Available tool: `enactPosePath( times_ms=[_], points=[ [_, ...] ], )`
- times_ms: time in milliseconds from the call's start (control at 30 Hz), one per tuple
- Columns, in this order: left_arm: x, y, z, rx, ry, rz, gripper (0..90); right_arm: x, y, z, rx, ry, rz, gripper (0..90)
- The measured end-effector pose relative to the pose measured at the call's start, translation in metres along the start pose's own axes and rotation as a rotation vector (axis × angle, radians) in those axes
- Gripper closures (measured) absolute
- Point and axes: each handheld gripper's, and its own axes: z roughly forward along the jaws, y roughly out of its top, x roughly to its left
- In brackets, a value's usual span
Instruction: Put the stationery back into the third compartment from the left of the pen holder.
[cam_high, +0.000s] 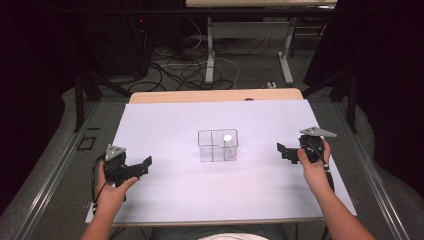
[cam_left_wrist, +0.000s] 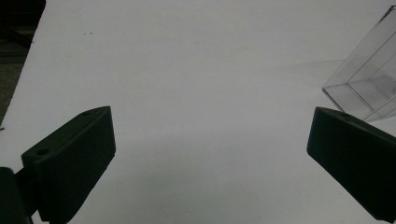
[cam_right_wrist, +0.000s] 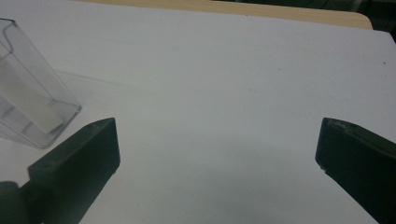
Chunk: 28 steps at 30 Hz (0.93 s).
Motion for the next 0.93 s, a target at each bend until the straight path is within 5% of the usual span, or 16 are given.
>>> enactPosePath(
  times_ms=[467, 933],
  points=[
    [0.003, 0.001, 0.001, 0.003, 0.002, -0.006, 1.2, -0.028, -0.021, 0.007, 0.031, -0.071, 0.024, 0.0],
    [0.004, 0.000, 0.002, 0.004, 0.001, -0.009, 1.2, -0.043, -0.028, 0.011, 0.058, -0.084, 0.101, 0.0]
  ],
)
